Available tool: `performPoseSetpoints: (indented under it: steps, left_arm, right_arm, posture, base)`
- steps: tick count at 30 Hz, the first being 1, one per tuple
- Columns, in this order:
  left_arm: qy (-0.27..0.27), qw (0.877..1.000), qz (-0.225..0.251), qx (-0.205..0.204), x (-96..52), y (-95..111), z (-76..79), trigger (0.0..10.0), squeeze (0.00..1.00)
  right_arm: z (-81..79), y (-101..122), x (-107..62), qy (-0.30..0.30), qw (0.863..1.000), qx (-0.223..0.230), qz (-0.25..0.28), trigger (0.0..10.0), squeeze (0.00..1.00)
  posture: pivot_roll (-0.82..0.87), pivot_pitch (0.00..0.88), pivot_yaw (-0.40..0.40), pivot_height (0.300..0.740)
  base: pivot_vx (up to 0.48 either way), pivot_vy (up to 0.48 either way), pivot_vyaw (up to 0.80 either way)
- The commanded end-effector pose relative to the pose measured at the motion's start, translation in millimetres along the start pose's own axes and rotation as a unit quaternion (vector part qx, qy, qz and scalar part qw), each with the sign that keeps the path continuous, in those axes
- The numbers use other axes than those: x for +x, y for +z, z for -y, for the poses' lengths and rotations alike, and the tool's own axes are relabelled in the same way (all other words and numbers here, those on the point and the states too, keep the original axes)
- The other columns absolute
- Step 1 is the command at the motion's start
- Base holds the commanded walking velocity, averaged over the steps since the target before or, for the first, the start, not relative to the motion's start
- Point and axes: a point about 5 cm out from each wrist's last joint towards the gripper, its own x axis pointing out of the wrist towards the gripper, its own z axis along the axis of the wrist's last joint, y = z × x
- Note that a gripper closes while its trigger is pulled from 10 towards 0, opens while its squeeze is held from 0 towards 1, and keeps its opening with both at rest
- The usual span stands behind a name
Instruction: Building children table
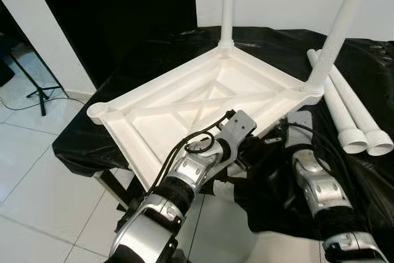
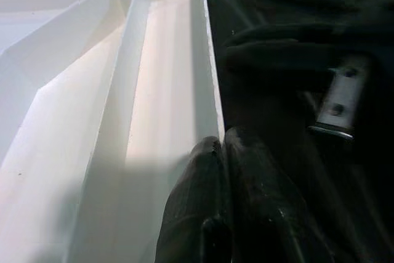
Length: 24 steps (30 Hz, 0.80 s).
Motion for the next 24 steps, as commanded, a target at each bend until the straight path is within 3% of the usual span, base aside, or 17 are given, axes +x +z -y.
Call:
performPoseSetpoints:
  steps: [1,4,5,6,7,8,13,14,15,16,24]
  left_arm:
    - [0.017,0.995,0.101,0.001,-1.9,24.2,-3.7,10.0,0.00]
    - [0.037,0.989,0.142,-0.020,-5.6,28.4,-8.2,10.0,0.02]
    - [0.040,0.987,0.154,-0.024,-6.1,30.4,-8.5,10.0,0.32]
    - [0.040,0.987,0.154,-0.024,-6.1,30.4,-8.5,10.0,0.32]
    - [0.041,0.985,0.163,-0.027,-6.2,31.9,-8.4,10.0,0.71]
    - [0.040,0.984,0.170,-0.031,-6.0,33.2,-7.9,10.0,1.00]
    - [0.015,0.983,0.178,-0.034,-6.9,34.1,-4.1,10.0,1.00]
    - [-0.004,0.985,0.172,-0.027,-8.9,32.0,-1.7,10.0,0.69]
    - [-0.004,0.985,0.172,-0.027,-8.9,32.0,-1.7,10.0,0.69]
    - [-0.027,0.988,0.154,-0.017,-12.1,26.9,0.4,10.0,0.00]
    - [-0.032,0.996,0.077,0.022,-45.9,-0.5,-18.7,10.0,0.00]
  right_arm:
    - [-1.4,1.7,-8.7,-0.011,1.000,-0.005,0.008,10.0,0.00]
    - [-2.5,7.1,-20.3,-0.014,0.999,-0.013,0.025,10.0,0.00]
    - [-3.1,9.0,-22.4,-0.012,0.999,-0.015,0.029,10.0,0.00]
    - [-3.1,9.0,-22.4,-0.012,0.999,-0.015,0.029,10.0,0.00]
    - [-3.4,10.4,-23.5,-0.011,0.999,-0.016,0.032,10.0,0.00]
    - [-3.6,12.0,-24.2,-0.010,0.999,-0.017,0.034,10.0,0.00]
    - [-2.9,15.7,-23.2,-0.008,0.999,-0.020,0.036,10.0,0.00]
    - [-2.4,17.4,-22.5,-0.008,0.999,-0.021,0.037,10.0,0.00]
    - [-2.4,17.4,-22.5,-0.008,0.999,-0.021,0.037,10.0,0.00]
    - [-1.6,19.3,-22.0,-0.008,0.999,-0.021,0.037,10.0,0.00]
    - [-3.1,20.4,-23.8,-0.006,0.999,-0.019,0.034,10.0,0.00]
  posture:
    - [0.12,0.000,0.045,0.740]
    - [0.12,0.000,0.044,0.740]
    - [0.12,0.000,0.043,0.740]
    - [0.12,0.000,0.043,0.740]
    - [0.12,0.000,0.042,0.740]
    - [0.12,0.000,0.041,0.740]
    - [0.12,0.000,0.035,0.740]
    - [0.13,0.000,0.034,0.740]
    - [0.13,0.000,0.034,0.740]
    - [0.13,0.000,0.031,0.740]
    - [0.15,0.000,0.021,0.740]
  base:
    - [0.000,0.000,0.00]
    - [0.000,0.000,0.00]
    - [0.000,0.000,0.00]
    - [0.000,0.000,0.00]
    - [0.000,0.000,0.00]
    - [0.000,0.000,0.00]
    - [0.000,0.000,0.00]
    - [0.000,0.000,0.00]
    - [0.000,0.000,0.00]
    - [0.000,0.000,0.00]
    - [0.000,0.000,0.00]
